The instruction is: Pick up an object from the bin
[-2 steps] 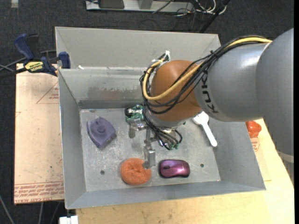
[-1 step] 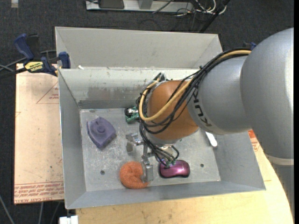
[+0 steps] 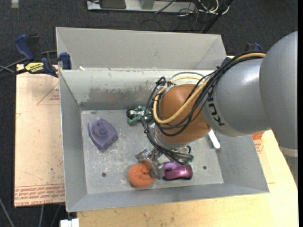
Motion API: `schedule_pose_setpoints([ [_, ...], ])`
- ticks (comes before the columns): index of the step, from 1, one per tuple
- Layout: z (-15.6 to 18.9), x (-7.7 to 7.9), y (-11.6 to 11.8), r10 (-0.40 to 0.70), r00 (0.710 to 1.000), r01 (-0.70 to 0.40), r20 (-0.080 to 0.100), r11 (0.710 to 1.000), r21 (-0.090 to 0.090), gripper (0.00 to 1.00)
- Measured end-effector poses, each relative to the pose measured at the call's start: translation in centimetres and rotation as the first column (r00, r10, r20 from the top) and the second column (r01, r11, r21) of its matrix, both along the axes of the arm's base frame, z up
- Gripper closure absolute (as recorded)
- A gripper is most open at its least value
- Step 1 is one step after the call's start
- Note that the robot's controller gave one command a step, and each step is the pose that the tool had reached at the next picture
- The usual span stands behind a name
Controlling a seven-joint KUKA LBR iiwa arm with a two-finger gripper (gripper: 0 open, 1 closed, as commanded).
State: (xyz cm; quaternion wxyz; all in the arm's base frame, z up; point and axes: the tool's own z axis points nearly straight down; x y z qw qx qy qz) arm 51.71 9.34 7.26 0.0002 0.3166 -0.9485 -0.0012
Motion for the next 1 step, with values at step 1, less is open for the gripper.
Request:
schedule_pose_setpoints([
  [1,0.00,0.00,0.00,0.000,1.000,0.000,0.000,1.000,0.000,1.00],
])
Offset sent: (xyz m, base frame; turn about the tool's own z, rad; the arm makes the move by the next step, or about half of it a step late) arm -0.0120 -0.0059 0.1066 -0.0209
